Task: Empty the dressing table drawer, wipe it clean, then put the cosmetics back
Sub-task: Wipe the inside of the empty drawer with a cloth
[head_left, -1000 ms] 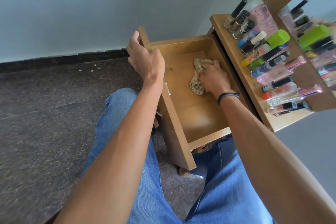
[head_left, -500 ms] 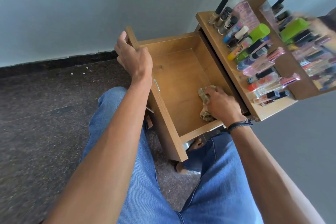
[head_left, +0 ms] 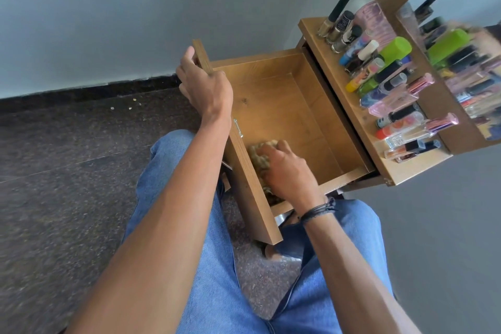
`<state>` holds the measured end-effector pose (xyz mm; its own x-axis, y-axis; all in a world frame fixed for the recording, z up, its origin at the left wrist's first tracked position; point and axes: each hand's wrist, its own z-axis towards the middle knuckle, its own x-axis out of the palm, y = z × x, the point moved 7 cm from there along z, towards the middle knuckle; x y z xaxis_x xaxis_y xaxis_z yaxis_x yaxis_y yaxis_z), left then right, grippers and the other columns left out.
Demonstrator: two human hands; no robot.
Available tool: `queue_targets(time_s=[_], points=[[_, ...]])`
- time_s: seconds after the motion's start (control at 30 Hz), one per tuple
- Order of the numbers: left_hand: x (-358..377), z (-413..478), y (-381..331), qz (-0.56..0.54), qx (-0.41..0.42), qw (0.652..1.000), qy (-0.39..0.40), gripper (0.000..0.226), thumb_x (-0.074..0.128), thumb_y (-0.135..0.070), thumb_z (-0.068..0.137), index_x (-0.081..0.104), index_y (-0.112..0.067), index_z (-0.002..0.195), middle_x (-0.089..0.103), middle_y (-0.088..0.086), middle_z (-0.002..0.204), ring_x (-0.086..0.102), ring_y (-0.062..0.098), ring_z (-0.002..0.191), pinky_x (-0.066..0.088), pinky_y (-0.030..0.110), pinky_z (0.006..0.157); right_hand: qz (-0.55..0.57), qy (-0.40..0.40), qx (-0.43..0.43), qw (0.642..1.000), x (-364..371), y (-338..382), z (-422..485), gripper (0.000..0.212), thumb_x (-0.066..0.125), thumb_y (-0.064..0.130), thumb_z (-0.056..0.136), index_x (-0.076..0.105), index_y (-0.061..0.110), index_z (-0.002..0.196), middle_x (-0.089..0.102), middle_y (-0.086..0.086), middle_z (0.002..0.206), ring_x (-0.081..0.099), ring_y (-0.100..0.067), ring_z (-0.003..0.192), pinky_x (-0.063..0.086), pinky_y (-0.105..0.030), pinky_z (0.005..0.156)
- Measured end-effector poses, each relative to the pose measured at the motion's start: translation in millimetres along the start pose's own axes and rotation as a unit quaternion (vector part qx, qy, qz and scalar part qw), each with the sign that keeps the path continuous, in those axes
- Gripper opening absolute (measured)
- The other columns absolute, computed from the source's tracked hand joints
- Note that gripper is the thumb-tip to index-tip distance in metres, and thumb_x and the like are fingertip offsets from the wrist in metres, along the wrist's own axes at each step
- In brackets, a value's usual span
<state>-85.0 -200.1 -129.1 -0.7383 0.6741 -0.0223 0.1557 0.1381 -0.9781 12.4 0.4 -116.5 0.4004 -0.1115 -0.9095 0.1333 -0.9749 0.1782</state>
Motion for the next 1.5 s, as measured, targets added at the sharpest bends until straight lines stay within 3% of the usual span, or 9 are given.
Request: queue_targets(time_s=[0.17,0.33,0.5,0.77,1.0,1.27,1.5], points=[[-0.3,-3.6,-3.3,0.014,0.001,1.0,0.0,0.062,0.054,0.005,0.083,0.052,-0.022,0.139,0.049,-0.001,0.134,0.055,0.029,0.12,0.055,0.05,0.094,0.0,-0.005,-0.042,0.999,-1.6,16.0,12.9,0.058,0.059,-0.007,0.09,0.058,0.027,0.138,0.051,-0.002,0.125,0.069,-0.036,0.096,0.061,-0.042,0.087],[-1.7,-6.1,-7.7,0.019,0.003,1.0,-0.002,0.06,0.055,0.006,0.084,0.054,-0.02,0.138,0.051,0.002,0.134,0.057,0.03,0.119,0.056,0.051,0.093,0.003,0.002,-0.057,0.998,-14.8,23.4,40.1,0.052,0.062,0.002,0.089,0.062,0.029,0.134,0.053,-0.002,0.122,0.065,-0.034,0.101,0.052,-0.041,0.091],[-2.5,-9.9,-9.6,0.017,-0.003,1.0,-0.001,0.061,0.058,0.005,0.085,0.052,-0.022,0.14,0.05,0.001,0.137,0.056,0.029,0.123,0.054,0.051,0.097,-0.003,-0.026,-0.061,0.998,-24.4,40.3,73.7,0.043,0.058,0.01,0.095,0.065,0.031,0.132,0.052,-0.003,0.125,0.066,-0.035,0.099,0.05,-0.039,0.083],[-6.1,-17.8,-19.2,0.032,-0.004,0.999,0.001,0.06,0.057,0.005,0.091,0.049,-0.019,0.145,0.046,0.002,0.144,0.043,0.026,0.131,0.044,0.048,0.109,-0.025,-0.06,-0.045,0.997,-41.3,66.1,110.9,0.029,0.051,0.014,0.101,0.061,0.009,0.129,0.048,-0.008,0.132,0.063,-0.041,0.104,0.046,-0.045,0.078],[-6.8,-20.0,-21.7,0.027,-0.006,1.0,0.004,0.062,0.056,0.007,0.089,0.047,-0.019,0.145,0.046,0.002,0.142,0.043,0.026,0.131,0.043,0.049,0.109,-0.008,-0.06,-0.056,0.997,-40.5,63.6,121.8,0.037,0.05,0.011,0.098,0.061,0.02,0.133,0.045,-0.006,0.136,0.06,-0.042,0.104,0.038,-0.04,0.074],[-6.2,-20.7,-23.5,0.04,0.005,0.999,0.014,0.063,0.058,0.007,0.09,0.044,-0.017,0.148,0.044,0.003,0.146,0.043,0.024,0.132,0.043,0.047,0.11,0.044,-0.05,-0.049,0.997,-36.7,45.5,134.2,0.049,0.047,0.02,0.097,0.056,0.042,0.14,0.043,-0.001,0.133,0.057,-0.039,0.108,0.045,-0.043,0.083],[-1.7,-24.2,-32.8,0.117,0.054,0.991,0.03,0.065,0.052,0.006,0.096,0.034,-0.013,0.155,0.035,0.002,0.158,0.037,0.023,0.142,0.037,0.034,0.114,0.063,-0.069,-0.011,0.996,-52.5,6.9,146.2,0.041,0.046,0.033,0.103,0.056,0.044,0.142,0.045,-0.005,0.133,0.058,-0.037,0.114,0.046,-0.044,0.091]])
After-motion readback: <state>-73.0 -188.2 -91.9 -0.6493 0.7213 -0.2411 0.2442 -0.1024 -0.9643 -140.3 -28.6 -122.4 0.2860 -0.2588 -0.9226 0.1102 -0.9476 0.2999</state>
